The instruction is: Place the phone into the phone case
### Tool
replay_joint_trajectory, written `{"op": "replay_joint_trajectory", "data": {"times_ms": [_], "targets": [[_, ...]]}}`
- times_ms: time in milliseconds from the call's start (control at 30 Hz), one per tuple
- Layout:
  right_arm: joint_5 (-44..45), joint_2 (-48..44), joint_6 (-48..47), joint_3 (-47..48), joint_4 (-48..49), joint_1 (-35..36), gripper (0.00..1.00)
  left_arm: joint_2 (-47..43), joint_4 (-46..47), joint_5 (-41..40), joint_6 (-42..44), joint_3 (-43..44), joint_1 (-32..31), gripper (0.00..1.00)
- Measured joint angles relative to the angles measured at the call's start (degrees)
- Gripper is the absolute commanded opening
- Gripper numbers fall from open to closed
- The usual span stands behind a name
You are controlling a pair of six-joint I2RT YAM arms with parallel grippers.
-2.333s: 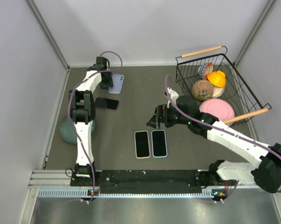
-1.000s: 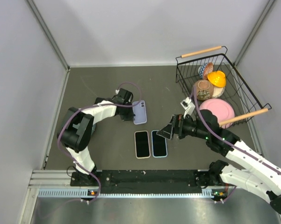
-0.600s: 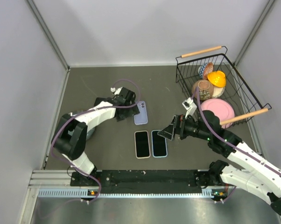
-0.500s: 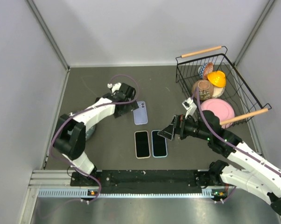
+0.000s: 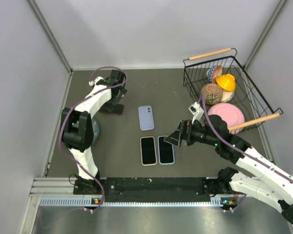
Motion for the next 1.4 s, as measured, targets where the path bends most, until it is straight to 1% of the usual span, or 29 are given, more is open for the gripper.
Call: {"op": "replay_joint_trajectory", "data": {"times_ms": [100, 200, 467, 933, 1167, 1233, 1400], "targets": [[-0.04, 0.7, -0.42, 0.0, -0.07, 0.0, 0.99, 3.13, -0.35, 0.02, -2.67, 0.55, 2.05, 0.99], [-0.02, 0.96, -0.76, 0.02, -0.2, 0.0, 0.99, 5.99, -0.44, -0.33, -4.83, 1.51, 2.71, 0.99], [0.02, 1.53, -1.57, 0.07, -0.35, 0.0, 0.99, 9.11, -0.48, 1.16, -9.86, 2.05, 3.87, 0.99], [0.37, 3.32, -2.49, 0.17, -0.37, 0.0, 0.99, 11.34, -1.16, 0.96, -14.91, 2.1, 5.7, 0.99], [0.46, 3.78, -2.51, 0.7, -0.81, 0.0, 0.99, 13.16, -1.79, 1.64, -15.3, 2.58, 6.21, 0.99], [0.46, 3.8, -2.54, 0.98, -0.79, 0.0, 0.99, 13.27, -2.1, 1.7, -15.39, 2.62, 6.27, 0.97], [0.48, 4.07, -2.99, 1.68, -1.2, 0.0, 0.99, 13.27, -4.55, 3.74, -16.79, 2.73, 6.95, 0.96]]}}
